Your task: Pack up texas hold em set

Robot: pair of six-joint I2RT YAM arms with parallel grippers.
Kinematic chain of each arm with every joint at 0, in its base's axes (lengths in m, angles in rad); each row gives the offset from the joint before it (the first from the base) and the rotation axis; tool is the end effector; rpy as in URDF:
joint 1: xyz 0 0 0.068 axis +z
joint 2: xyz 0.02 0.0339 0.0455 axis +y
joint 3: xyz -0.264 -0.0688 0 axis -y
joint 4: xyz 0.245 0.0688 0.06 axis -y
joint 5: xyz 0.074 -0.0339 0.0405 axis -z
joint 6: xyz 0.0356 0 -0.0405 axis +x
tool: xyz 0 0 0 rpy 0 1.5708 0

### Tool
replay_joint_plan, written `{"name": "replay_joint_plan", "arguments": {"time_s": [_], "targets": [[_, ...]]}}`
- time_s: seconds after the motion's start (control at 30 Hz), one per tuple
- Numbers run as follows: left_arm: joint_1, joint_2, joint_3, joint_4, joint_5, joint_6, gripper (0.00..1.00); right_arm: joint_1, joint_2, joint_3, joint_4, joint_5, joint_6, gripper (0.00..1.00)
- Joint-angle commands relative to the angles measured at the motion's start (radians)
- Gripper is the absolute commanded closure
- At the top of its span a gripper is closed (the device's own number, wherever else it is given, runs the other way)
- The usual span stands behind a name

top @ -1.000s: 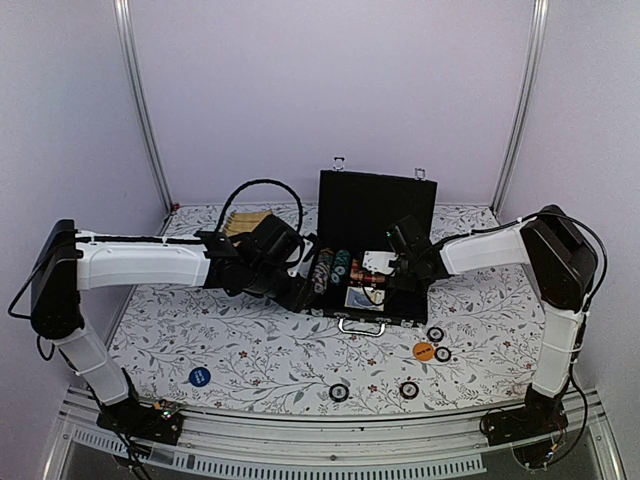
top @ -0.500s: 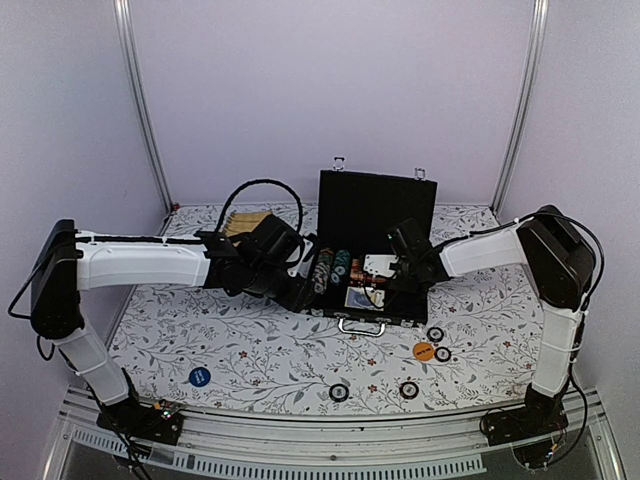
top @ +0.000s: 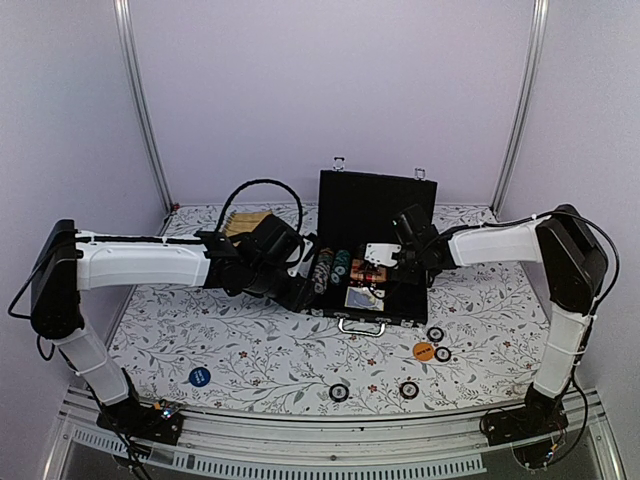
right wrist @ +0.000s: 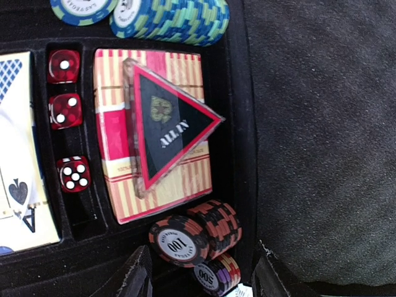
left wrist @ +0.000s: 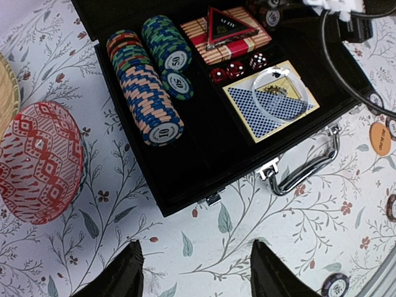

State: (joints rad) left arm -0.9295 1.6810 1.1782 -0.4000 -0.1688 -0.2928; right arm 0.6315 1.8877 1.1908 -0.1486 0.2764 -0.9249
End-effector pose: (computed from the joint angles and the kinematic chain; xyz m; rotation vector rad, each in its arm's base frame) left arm 0.2203 -0.2851 0.2248 0.7078 2.3806 -0.3223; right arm 0.3290 0.2286 0.1721 -1.6102 1.8158 -0.4679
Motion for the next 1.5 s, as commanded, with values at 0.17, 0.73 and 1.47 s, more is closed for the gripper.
{"name": "replay_joint_plan", "arguments": {"time_s": [0.17, 0.73, 1.47], "targets": [[-0.005, -0.013, -0.021, 0.015, -0.009, -0.009, 0.40, -0.051, -0.046, 0.144, -0.222, -0.197, 0.092, 0.42], [0.008, 0.020, 0.005, 0.018, -0.013, -0.009, 0.37, -0.011, -0.415, -0.090, -0.773, -0.778, -0.009, 0.48], [0.011, 0.016, 0.013, 0.006, -0.003, -0.023, 0.37, 0.371, -0.371, -0.392, -0.527, -0.443, 0.041, 0.39]]}}
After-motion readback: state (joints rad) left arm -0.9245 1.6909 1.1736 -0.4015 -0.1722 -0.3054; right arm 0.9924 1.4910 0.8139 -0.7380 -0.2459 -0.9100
